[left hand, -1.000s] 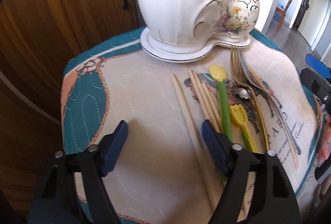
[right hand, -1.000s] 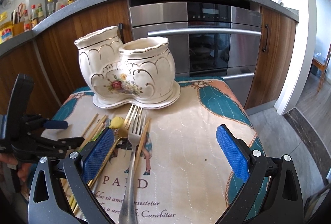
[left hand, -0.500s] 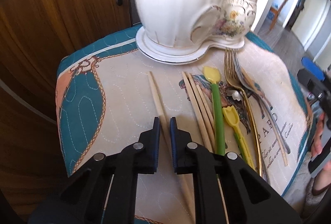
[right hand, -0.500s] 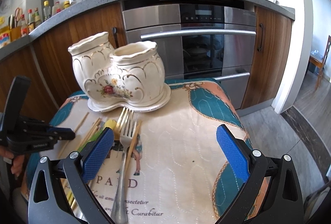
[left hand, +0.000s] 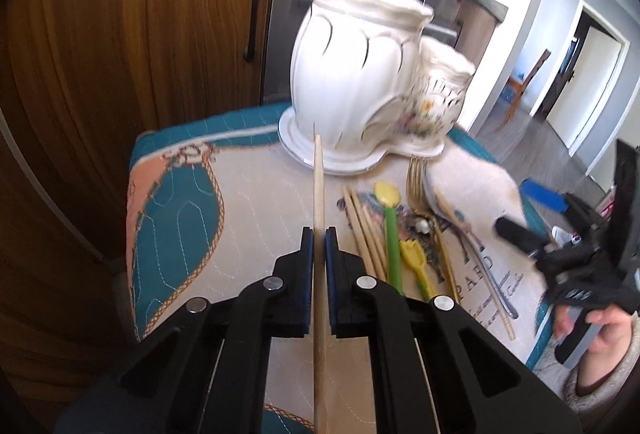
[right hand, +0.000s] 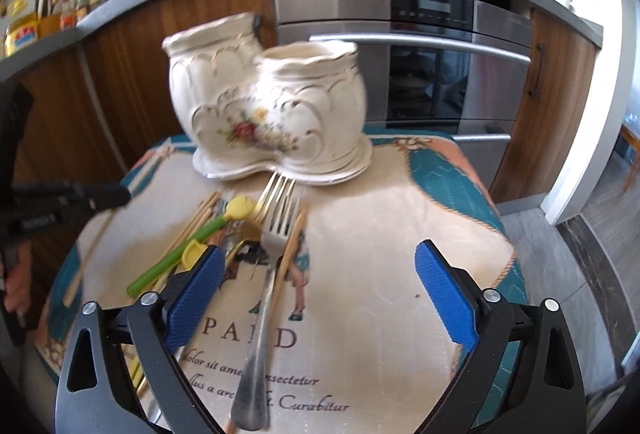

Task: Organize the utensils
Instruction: 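Lift the chopstick with the left tool while the right tool lifts the fork toward the holder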

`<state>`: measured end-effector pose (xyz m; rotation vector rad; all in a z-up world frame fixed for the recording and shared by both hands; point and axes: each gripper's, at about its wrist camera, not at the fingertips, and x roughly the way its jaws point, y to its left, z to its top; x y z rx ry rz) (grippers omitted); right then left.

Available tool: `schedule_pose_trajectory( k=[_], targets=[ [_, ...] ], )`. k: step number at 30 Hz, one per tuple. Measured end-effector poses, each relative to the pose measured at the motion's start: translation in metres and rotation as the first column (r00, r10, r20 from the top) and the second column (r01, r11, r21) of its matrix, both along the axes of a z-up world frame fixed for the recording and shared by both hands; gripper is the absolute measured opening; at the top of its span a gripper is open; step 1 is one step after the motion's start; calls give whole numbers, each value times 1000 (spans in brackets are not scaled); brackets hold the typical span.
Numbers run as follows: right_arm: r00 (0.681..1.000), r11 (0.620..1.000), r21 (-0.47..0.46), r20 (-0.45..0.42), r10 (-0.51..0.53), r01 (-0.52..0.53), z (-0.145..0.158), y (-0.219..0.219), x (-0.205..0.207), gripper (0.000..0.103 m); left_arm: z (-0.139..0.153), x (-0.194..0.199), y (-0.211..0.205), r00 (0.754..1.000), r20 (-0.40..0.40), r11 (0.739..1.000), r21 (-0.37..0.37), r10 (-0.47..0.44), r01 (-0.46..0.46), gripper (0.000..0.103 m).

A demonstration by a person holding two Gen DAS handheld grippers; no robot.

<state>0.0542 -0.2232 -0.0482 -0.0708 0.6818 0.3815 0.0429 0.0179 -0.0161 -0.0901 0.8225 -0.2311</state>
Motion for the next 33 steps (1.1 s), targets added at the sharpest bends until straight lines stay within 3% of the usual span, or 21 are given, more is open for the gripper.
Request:
schedule_pose_trajectory(
  k=[7,16,19,30,33],
  targets=[
    [996,995,-88,-78,41,-48,-21,23,6,46,0,-6,1,1000,17,999,-27,-24,25,6],
    [991,992,-100,-111,72,-83,-27,37,10,12,-4,-8,2,999,16,998,-48,-37,38,6],
    [991,990,-109,-110,78,-90,-27,39,8,11,-5,-8,2,999,13,998,-53,-42,42,6],
    [987,991,16,-88,132,-131,-7,24,-8,7,1,-10,2,999,32,997,-62,-40,42,6],
    [986,991,-6,-100,131,-132,-12,24,-6,7,2,-12,2,998,36,997,-65,-43,45,6]
  ],
)
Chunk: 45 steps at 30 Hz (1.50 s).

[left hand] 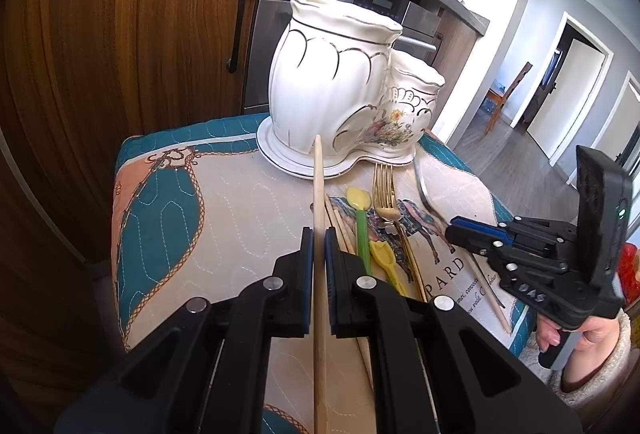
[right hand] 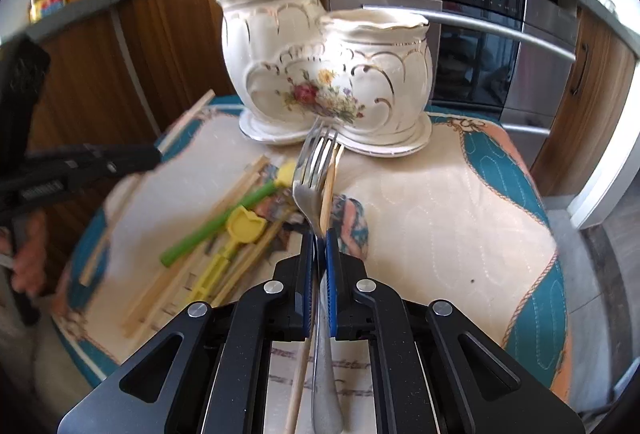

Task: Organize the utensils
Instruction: 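Lift the chopstick with the left tool while the right tool lifts the fork toward the holder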

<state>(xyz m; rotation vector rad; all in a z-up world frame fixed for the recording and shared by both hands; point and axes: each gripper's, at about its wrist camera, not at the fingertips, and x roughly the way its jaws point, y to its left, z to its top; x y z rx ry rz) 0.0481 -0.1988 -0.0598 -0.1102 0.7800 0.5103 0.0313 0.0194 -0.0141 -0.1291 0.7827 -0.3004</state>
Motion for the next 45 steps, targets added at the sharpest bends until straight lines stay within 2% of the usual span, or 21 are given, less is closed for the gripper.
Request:
schedule_pose_trajectory(
  k=[5,7,9,13,17,23,29,36,40,43,45],
  targets=[
    [987,976,217,-164,5,31,-8,-28,18,6,1,-2,-1,1000,-1,1000,-2,-6,6,6],
    [984,967,248,-176,-8,52,-7,-36,20,6,1,-2,-1,1000,-2,1000,-4,-6,6,6],
    [989,973,216,-135,-55,84,-3,-40,18,6,2,-3,-1,1000,1,1000,-5,-5,5,6],
    [995,965,244,-54,-88,98,12,-45,13,6,7,-5,0,1000,23,1000,-9,-2,2,6],
    [991,962,260,72,-110,88,34,-43,1,6,23,-11,-1,995,97,1000,-12,-6,7,6],
    [958,951,290,229,-176,105,60,-49,-3,6,56,-17,1,973,230,1000,-18,-10,15,6],
    [923,944,311,318,-216,114,97,-39,26,6,93,6,-3,950,312,998,-57,-4,23,6],
    [886,919,381,384,-259,103,118,-30,71,6,136,53,-5,912,406,994,-111,57,-12,6],
    [878,890,446,382,-287,97,123,-34,99,6,155,81,-9,874,470,987,-149,120,-55,6],
    [873,871,482,377,-309,101,123,-35,116,6,160,99,-15,846,511,986,-137,153,-96,6],
    [872,865,490,372,-318,106,119,-33,126,6,155,109,-16,840,516,984,-136,167,-112,6]
  ],
)
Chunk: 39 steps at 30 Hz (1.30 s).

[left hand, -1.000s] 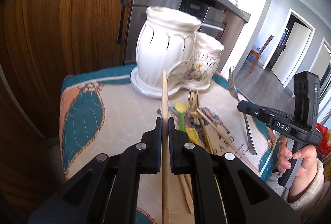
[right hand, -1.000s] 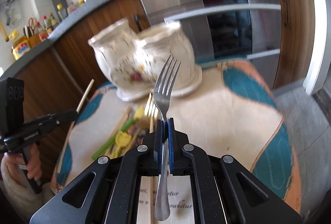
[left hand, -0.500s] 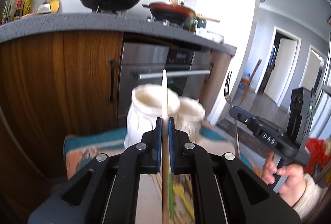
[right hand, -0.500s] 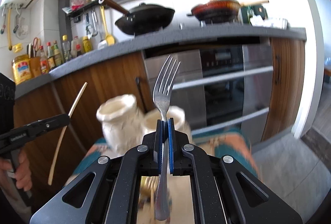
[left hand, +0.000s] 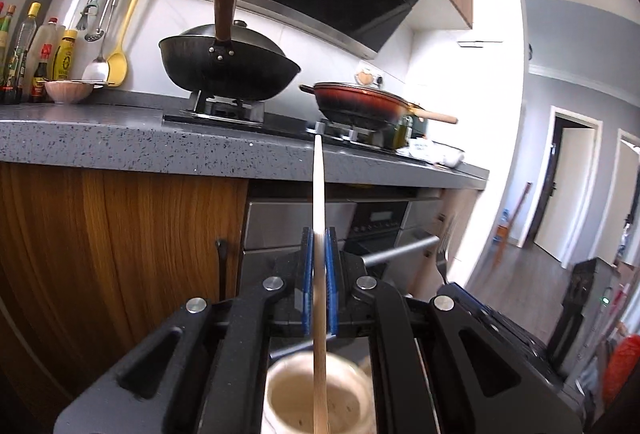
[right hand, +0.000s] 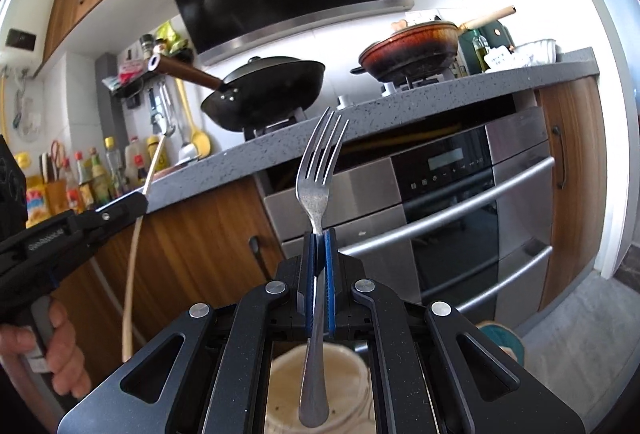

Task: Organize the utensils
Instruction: 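Lift the chopstick with the left tool while the right tool lifts the fork toward the holder, then drop chopstick into large pot with left tool while right tool drops fork into small pot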

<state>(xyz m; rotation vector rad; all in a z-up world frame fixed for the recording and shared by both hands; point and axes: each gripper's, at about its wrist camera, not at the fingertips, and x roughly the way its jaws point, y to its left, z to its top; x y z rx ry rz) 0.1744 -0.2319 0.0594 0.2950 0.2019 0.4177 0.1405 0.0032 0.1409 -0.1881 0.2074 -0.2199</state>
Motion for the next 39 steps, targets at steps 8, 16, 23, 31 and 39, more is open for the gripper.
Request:
schedule_pose_trajectory(
  k=[8,16,23,31,39],
  targets=[
    [999,999,-45,-38,0,-2,-20,10,16,6,-25,17,-5,998,23,997,50,61,-62,6],
    [998,991,-128,-61,19,-26,-34,21,5,6,-45,-17,-5,999,-7,996,80,36,-36,6],
    [999,976,-213,-40,29,-37,-38,25,-21,6,-59,-33,-2,997,-78,997,81,2,5,6],
    [996,974,-222,-83,14,-33,-41,24,-17,6,-68,-28,1,994,-108,996,89,0,10,6],
    [995,968,-249,-103,-15,-12,-46,26,-11,6,-70,-28,5,994,-108,997,73,1,7,6]
  ],
)
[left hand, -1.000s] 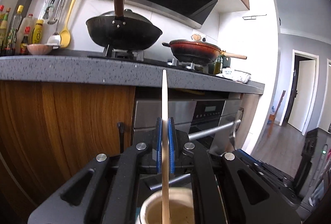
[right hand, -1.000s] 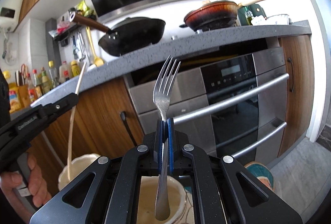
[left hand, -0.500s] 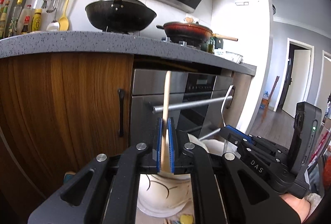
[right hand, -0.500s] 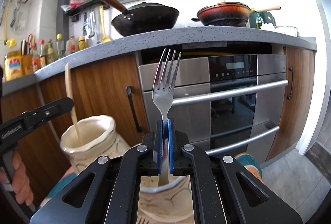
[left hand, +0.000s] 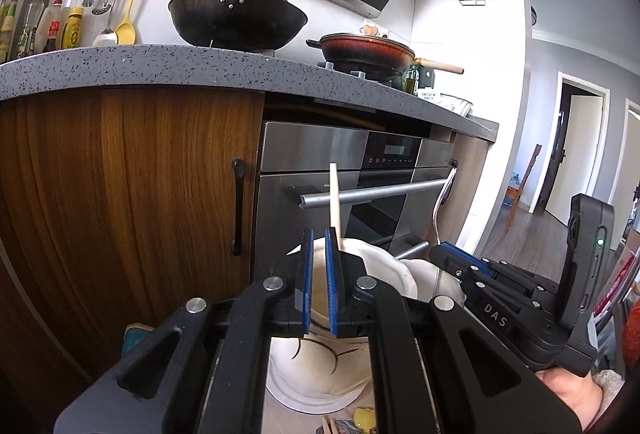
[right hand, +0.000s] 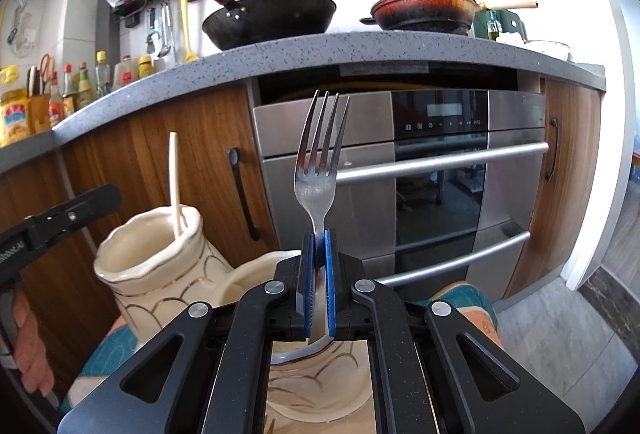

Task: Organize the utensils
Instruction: 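Drop chopstick into large pot with left tool while right tool drops fork into small pot, then open both tools and move them back over the utensil pile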

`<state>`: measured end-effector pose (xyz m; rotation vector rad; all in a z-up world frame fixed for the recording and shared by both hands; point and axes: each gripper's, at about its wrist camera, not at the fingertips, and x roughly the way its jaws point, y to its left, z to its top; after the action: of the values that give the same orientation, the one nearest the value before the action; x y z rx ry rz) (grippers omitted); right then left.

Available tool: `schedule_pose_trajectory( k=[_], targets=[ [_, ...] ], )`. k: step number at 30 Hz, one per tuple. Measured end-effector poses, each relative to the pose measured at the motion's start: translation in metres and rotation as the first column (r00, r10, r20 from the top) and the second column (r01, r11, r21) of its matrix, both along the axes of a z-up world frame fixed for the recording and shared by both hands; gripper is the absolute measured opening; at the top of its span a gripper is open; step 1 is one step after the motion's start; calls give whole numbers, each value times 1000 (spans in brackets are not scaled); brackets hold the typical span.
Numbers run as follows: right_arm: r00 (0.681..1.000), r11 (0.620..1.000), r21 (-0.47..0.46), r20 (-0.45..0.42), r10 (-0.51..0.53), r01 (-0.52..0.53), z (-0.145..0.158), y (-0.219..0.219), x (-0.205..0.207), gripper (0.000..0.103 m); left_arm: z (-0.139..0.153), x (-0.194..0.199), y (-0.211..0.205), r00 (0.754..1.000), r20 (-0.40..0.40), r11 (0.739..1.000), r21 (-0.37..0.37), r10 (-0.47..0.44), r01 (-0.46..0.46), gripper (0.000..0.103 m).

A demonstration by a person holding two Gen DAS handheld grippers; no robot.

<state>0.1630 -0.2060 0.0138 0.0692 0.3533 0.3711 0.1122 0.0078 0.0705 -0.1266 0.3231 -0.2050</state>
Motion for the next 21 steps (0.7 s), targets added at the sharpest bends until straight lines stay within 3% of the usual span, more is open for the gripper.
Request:
schedule_pose_trajectory(
  k=[17,19,21],
  targets=[
    [999,1000,-10,-27,-28,28,-4,-3,5,10,0,-2,2,1000,-3,1000,-5,6,-6,7],
    [999,1000,4,-26,-21,21,-2,-4,3,21,1,-2,2,1000,-4,1000,-4,9,-9,9],
    [1000,1000,11,-13,-20,20,2,-5,-2,24,2,-3,3,1000,-2,1000,-2,13,-13,24]
  ],
)
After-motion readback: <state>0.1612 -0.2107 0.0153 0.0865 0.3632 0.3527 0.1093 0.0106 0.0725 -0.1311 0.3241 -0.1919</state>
